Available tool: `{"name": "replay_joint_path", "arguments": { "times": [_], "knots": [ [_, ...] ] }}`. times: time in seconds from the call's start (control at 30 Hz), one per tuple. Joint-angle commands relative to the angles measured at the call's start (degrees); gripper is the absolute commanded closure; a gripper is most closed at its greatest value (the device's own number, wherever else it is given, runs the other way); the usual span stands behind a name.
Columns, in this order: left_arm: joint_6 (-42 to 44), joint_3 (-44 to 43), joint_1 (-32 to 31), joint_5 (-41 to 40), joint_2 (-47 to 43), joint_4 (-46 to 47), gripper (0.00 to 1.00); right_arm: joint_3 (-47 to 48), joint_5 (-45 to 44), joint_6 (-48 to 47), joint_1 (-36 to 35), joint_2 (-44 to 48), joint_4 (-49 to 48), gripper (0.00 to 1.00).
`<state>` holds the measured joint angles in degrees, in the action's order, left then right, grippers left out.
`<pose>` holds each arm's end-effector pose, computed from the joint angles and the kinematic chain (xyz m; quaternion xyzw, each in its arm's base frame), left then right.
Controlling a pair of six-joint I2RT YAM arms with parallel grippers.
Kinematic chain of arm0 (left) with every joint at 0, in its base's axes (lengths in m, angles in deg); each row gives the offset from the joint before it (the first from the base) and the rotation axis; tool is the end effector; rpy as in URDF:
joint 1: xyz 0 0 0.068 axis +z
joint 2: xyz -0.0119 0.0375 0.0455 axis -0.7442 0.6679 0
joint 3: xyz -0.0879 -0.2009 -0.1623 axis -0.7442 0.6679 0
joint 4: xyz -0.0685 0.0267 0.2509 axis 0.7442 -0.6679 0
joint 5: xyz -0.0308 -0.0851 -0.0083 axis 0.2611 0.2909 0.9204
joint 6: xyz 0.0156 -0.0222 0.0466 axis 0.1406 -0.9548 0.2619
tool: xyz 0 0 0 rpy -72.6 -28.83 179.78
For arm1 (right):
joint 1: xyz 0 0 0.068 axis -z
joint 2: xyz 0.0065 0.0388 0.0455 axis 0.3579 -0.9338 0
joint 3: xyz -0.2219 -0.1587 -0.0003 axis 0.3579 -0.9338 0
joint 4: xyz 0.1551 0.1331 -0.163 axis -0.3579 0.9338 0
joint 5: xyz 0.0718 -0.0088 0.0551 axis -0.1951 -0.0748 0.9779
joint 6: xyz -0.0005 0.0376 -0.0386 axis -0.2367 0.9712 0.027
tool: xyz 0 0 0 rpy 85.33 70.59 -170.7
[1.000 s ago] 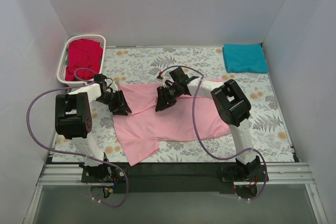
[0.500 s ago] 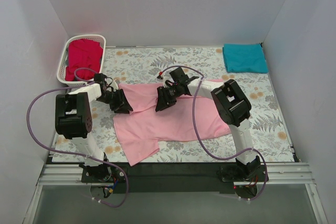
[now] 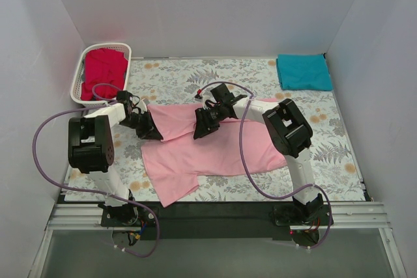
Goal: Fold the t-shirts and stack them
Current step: Fold the tshirt
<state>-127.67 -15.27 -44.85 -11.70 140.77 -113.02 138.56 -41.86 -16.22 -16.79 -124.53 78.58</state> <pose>0.3136 -0.0033 0.1447 0.4053 -0.8571 0.3125 0.0591 0.3472 0.2983 0.1396 -0.2841 0.8485 0.4291 0.1233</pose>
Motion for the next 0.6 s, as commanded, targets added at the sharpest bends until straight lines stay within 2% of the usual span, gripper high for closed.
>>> {"name": "replay_joint_path", "arguments": {
  "times": [0.0,0.57],
  "knots": [
    [1.9,-1.4,-0.3,2.3,-4.2,-2.7,1.0,-1.1,-1.6,-1.3,-0.3,2.5,3.2,0.49],
    [5.1,-1.6,-0.9,3.6,-6.0,-9.3,1.0,-1.4,-1.9,-0.5,-0.2,3.3,3.2,0.48]
  ]
}}
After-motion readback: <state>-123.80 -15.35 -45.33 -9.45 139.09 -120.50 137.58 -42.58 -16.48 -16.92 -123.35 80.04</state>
